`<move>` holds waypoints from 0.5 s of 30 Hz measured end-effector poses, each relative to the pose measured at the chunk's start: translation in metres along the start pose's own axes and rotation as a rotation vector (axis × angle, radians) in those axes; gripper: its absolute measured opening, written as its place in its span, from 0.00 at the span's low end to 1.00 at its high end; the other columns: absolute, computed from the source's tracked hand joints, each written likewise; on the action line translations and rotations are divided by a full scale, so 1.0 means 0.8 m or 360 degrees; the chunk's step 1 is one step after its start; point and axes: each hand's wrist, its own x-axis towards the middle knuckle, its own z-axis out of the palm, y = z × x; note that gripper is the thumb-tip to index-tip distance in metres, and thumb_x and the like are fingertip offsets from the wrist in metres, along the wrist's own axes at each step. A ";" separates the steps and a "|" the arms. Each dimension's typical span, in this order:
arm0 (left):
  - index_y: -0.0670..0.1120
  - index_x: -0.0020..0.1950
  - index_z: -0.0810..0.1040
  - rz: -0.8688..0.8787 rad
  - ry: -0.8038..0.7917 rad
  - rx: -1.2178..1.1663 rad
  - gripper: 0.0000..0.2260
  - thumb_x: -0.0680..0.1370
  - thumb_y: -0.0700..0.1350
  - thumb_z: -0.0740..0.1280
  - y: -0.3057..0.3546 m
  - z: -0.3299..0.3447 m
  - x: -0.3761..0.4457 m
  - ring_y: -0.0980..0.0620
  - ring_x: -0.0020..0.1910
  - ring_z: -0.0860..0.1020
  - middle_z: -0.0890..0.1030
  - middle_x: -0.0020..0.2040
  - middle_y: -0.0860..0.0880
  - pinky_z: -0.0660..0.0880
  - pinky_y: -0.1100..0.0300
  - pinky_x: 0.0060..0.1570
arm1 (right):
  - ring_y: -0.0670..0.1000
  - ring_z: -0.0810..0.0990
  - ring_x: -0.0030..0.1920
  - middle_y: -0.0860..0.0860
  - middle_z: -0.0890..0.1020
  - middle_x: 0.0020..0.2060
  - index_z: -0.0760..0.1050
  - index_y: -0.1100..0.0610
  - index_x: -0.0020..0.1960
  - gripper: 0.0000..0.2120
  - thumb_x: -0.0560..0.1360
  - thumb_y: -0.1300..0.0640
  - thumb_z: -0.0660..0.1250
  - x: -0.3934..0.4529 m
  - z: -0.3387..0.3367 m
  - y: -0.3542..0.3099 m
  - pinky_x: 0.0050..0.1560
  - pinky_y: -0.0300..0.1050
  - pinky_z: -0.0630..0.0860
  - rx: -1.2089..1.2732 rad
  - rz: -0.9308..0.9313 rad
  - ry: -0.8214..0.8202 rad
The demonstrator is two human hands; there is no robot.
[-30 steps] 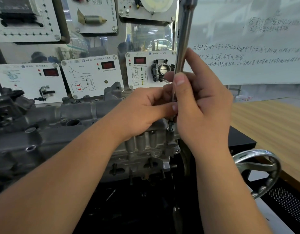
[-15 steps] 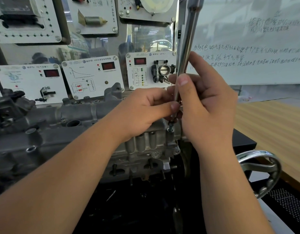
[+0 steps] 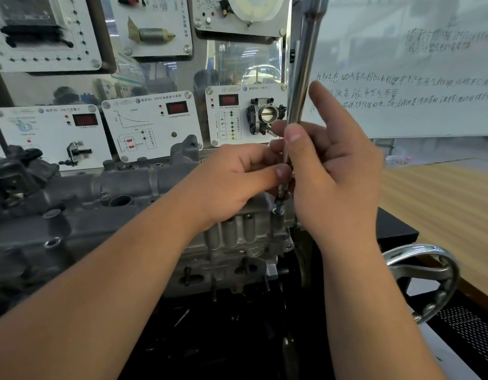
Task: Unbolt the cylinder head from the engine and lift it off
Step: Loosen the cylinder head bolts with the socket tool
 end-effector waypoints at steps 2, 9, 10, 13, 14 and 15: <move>0.40 0.58 0.81 0.0009 0.0025 0.0038 0.11 0.79 0.44 0.69 0.002 0.002 0.001 0.43 0.54 0.84 0.86 0.53 0.42 0.79 0.44 0.61 | 0.46 0.85 0.52 0.46 0.86 0.50 0.72 0.53 0.73 0.21 0.81 0.56 0.66 0.001 0.002 -0.001 0.52 0.46 0.83 0.0017 -0.0026 -0.0023; 0.40 0.52 0.80 0.0066 0.0116 0.0267 0.09 0.77 0.44 0.74 0.005 0.004 0.000 0.36 0.46 0.81 0.83 0.46 0.37 0.80 0.40 0.50 | 0.51 0.85 0.48 0.47 0.85 0.48 0.80 0.45 0.62 0.17 0.74 0.53 0.75 0.001 0.004 0.002 0.50 0.56 0.82 0.0018 0.0002 0.0117; 0.39 0.53 0.80 0.0057 0.0121 0.0251 0.11 0.76 0.45 0.74 0.006 0.004 0.000 0.34 0.47 0.81 0.83 0.46 0.36 0.78 0.37 0.50 | 0.51 0.85 0.48 0.48 0.85 0.48 0.80 0.45 0.61 0.17 0.73 0.53 0.75 0.001 0.003 0.003 0.50 0.56 0.82 0.0015 -0.0001 0.0140; 0.41 0.51 0.81 0.0045 0.0118 0.0199 0.14 0.73 0.50 0.74 0.007 0.006 -0.002 0.37 0.47 0.83 0.84 0.45 0.39 0.79 0.38 0.52 | 0.49 0.84 0.46 0.48 0.85 0.45 0.83 0.50 0.60 0.13 0.75 0.54 0.74 0.001 0.002 0.004 0.50 0.54 0.82 -0.0009 -0.0020 0.0158; 0.43 0.50 0.82 0.0031 0.0112 0.0171 0.15 0.71 0.53 0.72 0.006 0.005 -0.002 0.42 0.46 0.84 0.86 0.44 0.43 0.81 0.42 0.53 | 0.49 0.84 0.45 0.48 0.86 0.44 0.83 0.52 0.60 0.13 0.76 0.55 0.72 0.001 0.002 0.004 0.49 0.53 0.82 -0.0025 -0.0039 0.0148; 0.46 0.50 0.83 0.0005 0.0092 0.0135 0.15 0.71 0.54 0.71 0.006 0.004 -0.002 0.47 0.47 0.85 0.87 0.45 0.47 0.81 0.47 0.54 | 0.47 0.84 0.44 0.47 0.86 0.44 0.83 0.53 0.61 0.13 0.77 0.55 0.71 0.000 0.002 0.004 0.48 0.51 0.82 -0.0032 -0.0056 0.0134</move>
